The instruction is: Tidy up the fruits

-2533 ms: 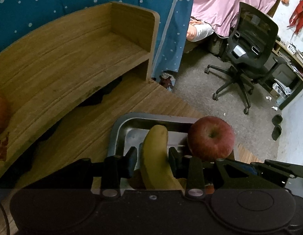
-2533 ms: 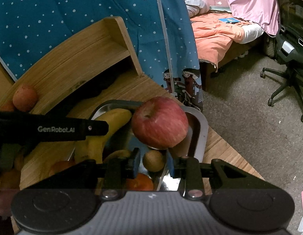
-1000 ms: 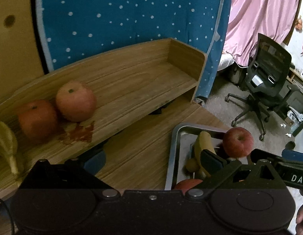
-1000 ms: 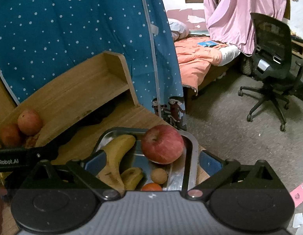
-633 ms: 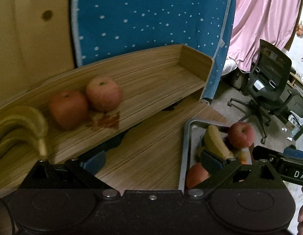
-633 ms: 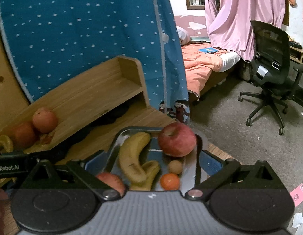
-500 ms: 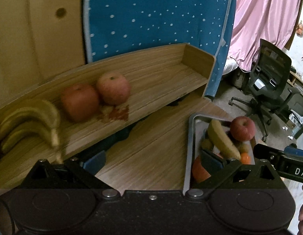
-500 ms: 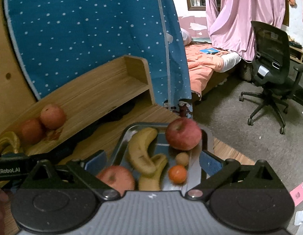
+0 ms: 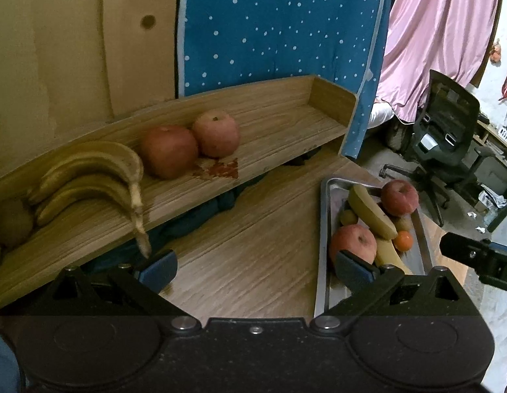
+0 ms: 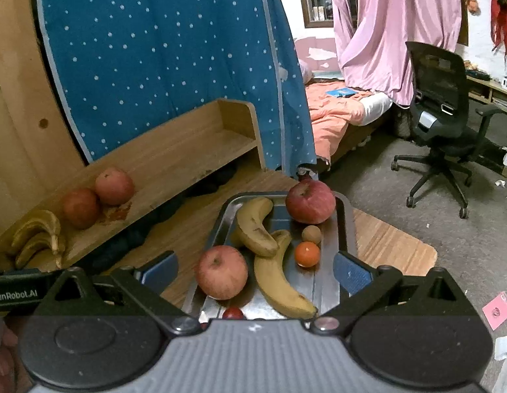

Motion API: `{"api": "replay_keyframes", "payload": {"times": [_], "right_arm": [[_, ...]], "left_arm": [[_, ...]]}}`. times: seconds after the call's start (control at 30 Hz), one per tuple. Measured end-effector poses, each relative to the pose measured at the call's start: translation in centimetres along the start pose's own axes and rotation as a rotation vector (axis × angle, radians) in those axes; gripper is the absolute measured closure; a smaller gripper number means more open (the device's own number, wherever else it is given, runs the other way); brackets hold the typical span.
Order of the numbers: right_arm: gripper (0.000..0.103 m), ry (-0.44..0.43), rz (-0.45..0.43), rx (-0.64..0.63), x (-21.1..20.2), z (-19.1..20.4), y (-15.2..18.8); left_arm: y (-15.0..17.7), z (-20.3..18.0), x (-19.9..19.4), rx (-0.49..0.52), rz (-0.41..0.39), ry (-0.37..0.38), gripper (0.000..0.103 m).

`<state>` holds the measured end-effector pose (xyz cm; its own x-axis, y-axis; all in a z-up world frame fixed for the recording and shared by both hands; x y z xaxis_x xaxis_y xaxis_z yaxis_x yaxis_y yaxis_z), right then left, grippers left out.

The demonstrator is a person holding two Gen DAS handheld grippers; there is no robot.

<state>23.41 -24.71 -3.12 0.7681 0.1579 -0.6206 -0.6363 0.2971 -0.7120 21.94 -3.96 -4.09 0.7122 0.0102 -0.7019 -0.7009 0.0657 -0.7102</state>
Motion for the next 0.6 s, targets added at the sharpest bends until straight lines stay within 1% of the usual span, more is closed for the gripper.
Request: {"api": "replay_keyframes", "payload": {"times": [0.3,0.6], "right_arm": [[0.000,0.013,-0.027,0.004,-2.6,0.4,1.6],[0.000,0.029,-0.033,-0.001,-5.0,1.2,3.7]], "left_arm": [[2.2,0.3,-2.3,0.020,-0.011,0.016,0.001],[5.0,0.8,-4.3,0.023,-0.006,0.044,0.001]]}}
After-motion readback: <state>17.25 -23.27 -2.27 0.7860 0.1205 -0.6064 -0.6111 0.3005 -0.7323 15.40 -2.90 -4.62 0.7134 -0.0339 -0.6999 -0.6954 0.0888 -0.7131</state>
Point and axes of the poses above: each gripper's, at about its wrist camera, not at the fingertips, and x roughly the way its jaws point, z to its left, y to its underside, the point moved 9 cm from there along x, roughly the way its jaws point, and after that the axes turned 13 degrees about x, right-handed, at the moved point
